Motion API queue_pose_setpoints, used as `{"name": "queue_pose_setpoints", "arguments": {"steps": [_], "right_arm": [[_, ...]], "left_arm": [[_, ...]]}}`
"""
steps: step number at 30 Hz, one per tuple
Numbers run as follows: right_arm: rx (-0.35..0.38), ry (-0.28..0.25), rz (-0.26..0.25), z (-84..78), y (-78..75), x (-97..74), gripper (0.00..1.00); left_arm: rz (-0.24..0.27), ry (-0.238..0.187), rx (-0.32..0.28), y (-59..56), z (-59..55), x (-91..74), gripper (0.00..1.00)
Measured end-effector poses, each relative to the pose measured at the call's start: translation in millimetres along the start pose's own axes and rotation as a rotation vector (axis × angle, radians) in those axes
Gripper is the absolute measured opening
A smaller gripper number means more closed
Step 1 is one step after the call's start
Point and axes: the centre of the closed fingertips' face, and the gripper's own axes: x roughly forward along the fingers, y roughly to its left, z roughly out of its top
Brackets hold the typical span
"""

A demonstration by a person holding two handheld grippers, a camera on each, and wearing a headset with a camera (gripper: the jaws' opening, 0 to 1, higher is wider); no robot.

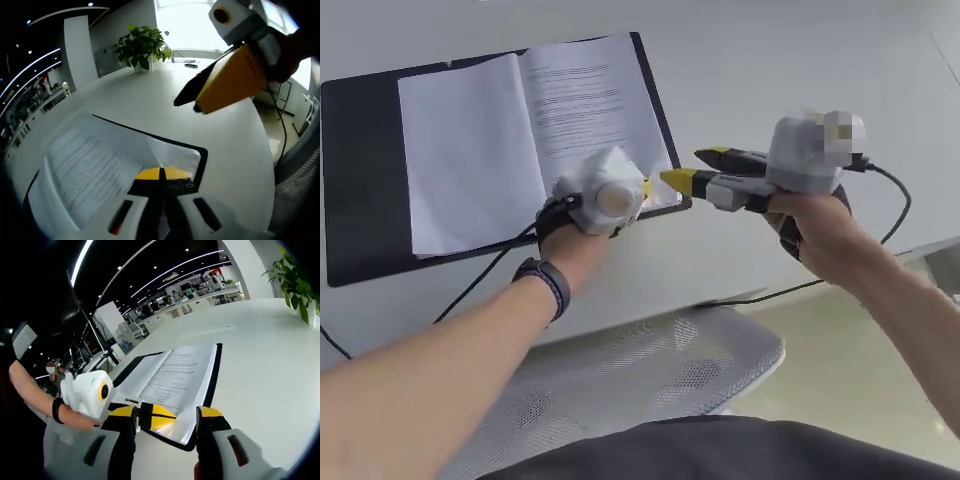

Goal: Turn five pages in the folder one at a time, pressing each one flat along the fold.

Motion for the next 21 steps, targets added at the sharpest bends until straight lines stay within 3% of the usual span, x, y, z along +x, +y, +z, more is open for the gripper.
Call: {"name": "queue_pose_setpoints", "arguments": {"steps": [9, 21], "right_arm": [[0.085, 0.023, 0.012, -5.4, -16.4, 30.2, 0.4], [0.121, 0.039, 0.027, -6.9, -20.2, 43.6, 0.37]], "left_arm": [[-0.005, -0.003, -0.007, 0.2, -0.4, 0.8, 0.0], [-0.009, -0.002, -0.007, 0.4, 0.6, 0.5, 0.0]]}}
